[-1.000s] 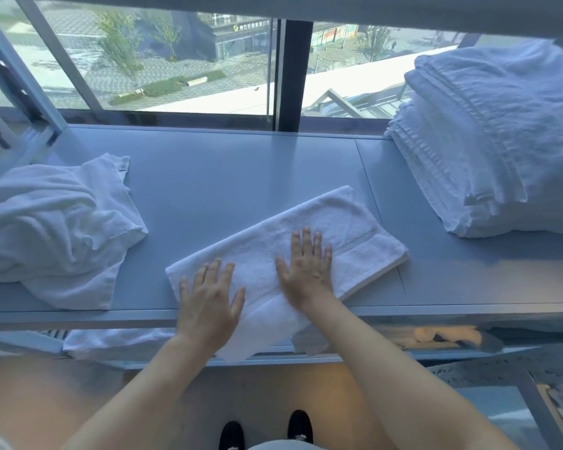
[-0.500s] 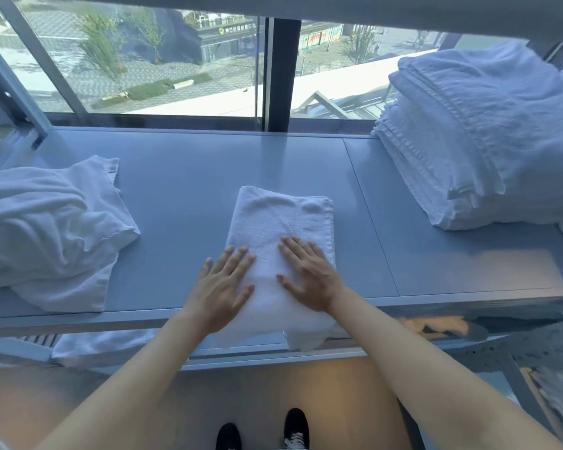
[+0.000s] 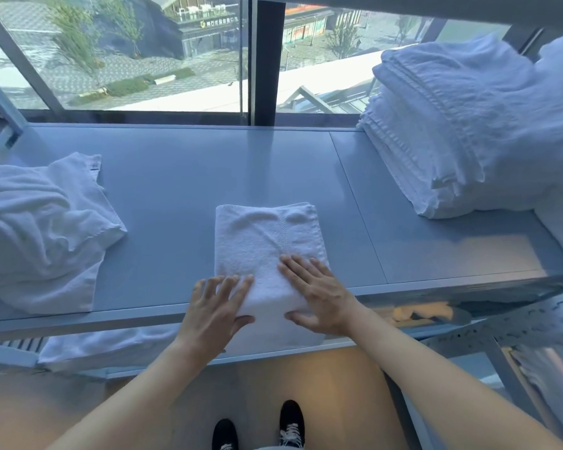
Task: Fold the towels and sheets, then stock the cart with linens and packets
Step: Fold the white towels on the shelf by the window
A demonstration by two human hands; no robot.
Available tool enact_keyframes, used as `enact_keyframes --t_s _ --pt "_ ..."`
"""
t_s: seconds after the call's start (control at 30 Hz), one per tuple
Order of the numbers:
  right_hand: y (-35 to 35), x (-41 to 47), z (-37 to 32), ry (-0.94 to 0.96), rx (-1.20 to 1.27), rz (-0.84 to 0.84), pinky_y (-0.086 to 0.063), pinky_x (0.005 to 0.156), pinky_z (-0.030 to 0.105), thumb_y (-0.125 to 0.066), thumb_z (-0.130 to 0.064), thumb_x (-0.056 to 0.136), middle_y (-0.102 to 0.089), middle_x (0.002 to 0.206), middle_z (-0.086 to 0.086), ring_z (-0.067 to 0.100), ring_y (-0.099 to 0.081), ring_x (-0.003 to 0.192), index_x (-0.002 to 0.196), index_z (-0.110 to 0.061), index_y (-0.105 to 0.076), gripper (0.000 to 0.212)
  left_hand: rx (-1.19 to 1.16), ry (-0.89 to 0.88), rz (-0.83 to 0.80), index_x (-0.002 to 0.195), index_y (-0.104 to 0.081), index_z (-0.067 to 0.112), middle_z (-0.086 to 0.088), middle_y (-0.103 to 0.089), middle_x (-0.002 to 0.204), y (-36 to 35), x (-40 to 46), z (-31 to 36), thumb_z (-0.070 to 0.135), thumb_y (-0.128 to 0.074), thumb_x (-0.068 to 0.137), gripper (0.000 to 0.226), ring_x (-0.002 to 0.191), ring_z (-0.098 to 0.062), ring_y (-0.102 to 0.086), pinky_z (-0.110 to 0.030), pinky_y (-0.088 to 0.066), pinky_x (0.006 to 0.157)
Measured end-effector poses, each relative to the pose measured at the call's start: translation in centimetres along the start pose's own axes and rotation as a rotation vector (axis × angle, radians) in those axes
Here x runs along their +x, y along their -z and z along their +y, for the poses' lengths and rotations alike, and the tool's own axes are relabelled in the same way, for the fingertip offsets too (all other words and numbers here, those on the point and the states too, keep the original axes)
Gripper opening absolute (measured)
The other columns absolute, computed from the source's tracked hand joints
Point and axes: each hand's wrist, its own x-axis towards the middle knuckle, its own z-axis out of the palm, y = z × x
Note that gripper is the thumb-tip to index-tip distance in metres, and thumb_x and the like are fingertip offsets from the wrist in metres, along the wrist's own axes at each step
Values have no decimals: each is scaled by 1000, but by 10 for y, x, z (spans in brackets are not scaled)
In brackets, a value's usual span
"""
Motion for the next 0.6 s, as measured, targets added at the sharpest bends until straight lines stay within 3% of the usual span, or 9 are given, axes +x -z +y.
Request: enact_keyframes --t_s 0.13,0.3,0.43,0.6 --pt "6 6 8 59 -56 -56 -5 129 47 -54 -64 93 7 173 -2 20 6 159 165 -19 3 103 30 -38 0 147 -55 14 -6 -57 116 0 6 -6 64 -79 73 92 99 -32 -51 -51 -49 86" --pt "2 -3 -3 43 -120 -35 -10 128 50 -49 -59 101 2 173 4 23 3 159 165 -12 -4 91 44 -82 74 141 -61 13 -7 -60 110 -3 0 -5 59 -80 77 80 93 -33 -55 -49 -49 81" --pt "0 -18 -20 9 -109 73 -20 127 49 -55 -40 103 -19 170 11 29 -17 157 161 -6 -25 74 -14 -111 154 130 -69 14 -7 -63 102 -1 -6 -2 54 -64 89 57 88 -35 -59 -46 -49 77" --pt "8 -37 -36 -28 -32 182 -41 117 47 -73 -10 89 -51 153 16 35 -49 141 145 -1 -54 60 -118 -76 153 103 -74 8 -10 -61 94 15 -14 14 22 -91 73 38 88 -37 -61 -47 -47 79"
